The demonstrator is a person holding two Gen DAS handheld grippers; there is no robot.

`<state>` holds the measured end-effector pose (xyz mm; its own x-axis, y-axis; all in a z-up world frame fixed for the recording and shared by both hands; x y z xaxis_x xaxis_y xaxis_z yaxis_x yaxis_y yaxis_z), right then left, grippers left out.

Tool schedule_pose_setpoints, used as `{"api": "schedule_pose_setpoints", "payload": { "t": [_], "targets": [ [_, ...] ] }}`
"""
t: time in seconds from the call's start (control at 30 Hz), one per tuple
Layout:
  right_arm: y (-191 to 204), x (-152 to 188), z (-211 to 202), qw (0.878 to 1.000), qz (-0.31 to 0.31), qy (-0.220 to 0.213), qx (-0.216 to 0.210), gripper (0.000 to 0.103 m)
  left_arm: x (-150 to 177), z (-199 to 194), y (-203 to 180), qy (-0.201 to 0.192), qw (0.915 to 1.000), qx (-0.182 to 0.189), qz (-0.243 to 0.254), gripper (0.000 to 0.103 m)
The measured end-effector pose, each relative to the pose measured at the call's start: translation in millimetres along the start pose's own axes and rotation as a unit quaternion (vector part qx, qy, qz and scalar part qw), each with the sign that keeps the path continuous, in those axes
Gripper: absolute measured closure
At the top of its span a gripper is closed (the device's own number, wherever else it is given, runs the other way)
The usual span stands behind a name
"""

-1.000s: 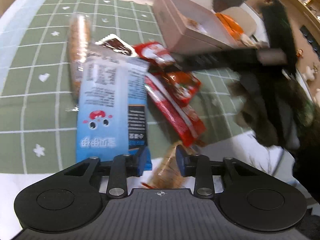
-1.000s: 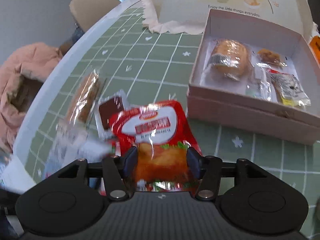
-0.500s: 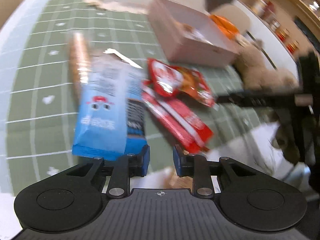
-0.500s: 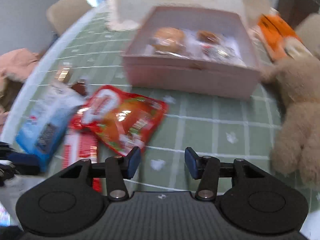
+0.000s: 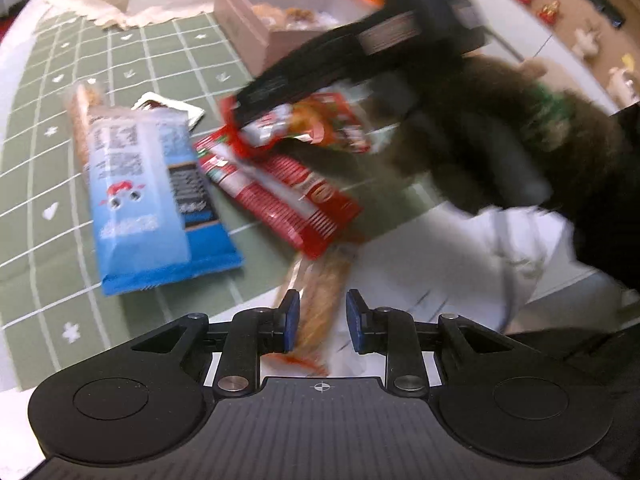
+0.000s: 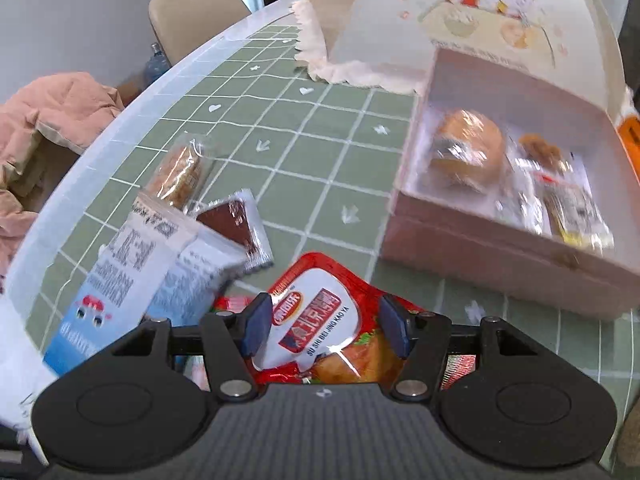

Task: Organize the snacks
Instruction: 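Grasp the biscuit packet with the left tool while the right tool grasps the red-and-white strip, then lift the red-and-white strip with the right tool while the left tool lifts the biscuit packet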

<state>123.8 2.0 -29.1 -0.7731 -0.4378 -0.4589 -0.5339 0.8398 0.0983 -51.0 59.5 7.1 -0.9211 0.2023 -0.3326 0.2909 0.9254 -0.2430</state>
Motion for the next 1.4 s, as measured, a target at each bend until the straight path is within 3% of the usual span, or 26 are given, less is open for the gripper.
{"api": "schedule_pose_setpoints", "payload": {
  "t": [0.13,0.3,0.47,0.63,0.77,0.9,1.1,1.2,1.23,1.33,1.4],
  "targets": [
    [-37,24,-13,0.999,0.035,0.002,0.009,0.043,4,2,2,-0.004,0.9999,-0.012,0.009,0.074],
    [-83,46,-29,0.994,0.089,0.003,0.056,0.043,-6,11,1,0.007,0.9994,-0.023,0.025,0.073],
    [-99,60,-42,0.991,0.110,0.000,0.074,0.043,-15,23,-15,0.021,0.9976,-0.013,0.065,0.064],
    [-74,67,-61,0.995,0.074,-0.014,0.069,0.043,-24,29,-15,0.016,0.9971,-0.022,0.071,0.060],
    [-49,70,-71,0.996,0.037,-0.022,0.074,0.043,-34,27,4,-0.006,0.9988,-0.036,0.032,0.060],
    [-24,69,-75,0.999,0.010,-0.024,0.048,0.043,-39,21,19,-0.017,0.9990,-0.041,0.000,0.062],
    [14,49,-55,0.999,0.007,0.004,-0.042,0.043,-29,26,0,0.000,0.9994,-0.014,0.030,0.061],
    [34,39,-34,0.998,-0.017,0.022,-0.050,0.043,-27,28,-5,0.004,0.9994,-0.016,0.032,0.061],
    [37,38,-28,0.998,-0.024,0.027,-0.054,0.045,-27,28,-6,0.005,0.9993,-0.016,0.032,0.061],
    [39,38,-19,0.997,-0.032,0.044,-0.051,0.062,-22,26,-9,0.009,0.9993,-0.016,0.033,0.061],
    [32,39,-19,0.997,-0.025,0.047,-0.055,0.063,-19,25,-8,0.008,0.9995,-0.013,0.027,0.060]
  ]
}}
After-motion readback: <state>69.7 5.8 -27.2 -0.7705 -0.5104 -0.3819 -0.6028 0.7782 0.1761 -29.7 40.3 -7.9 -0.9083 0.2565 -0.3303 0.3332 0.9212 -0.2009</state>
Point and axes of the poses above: each gripper's, at about its wrist camera, not at the fingertips, and z roughly the way its jaws point, y to its left, x to its underside, the point moved 6 cm from there along z, roughly the way its jaws point, and after that the axes turned 7 degrees about y, right-handed, at the moved point
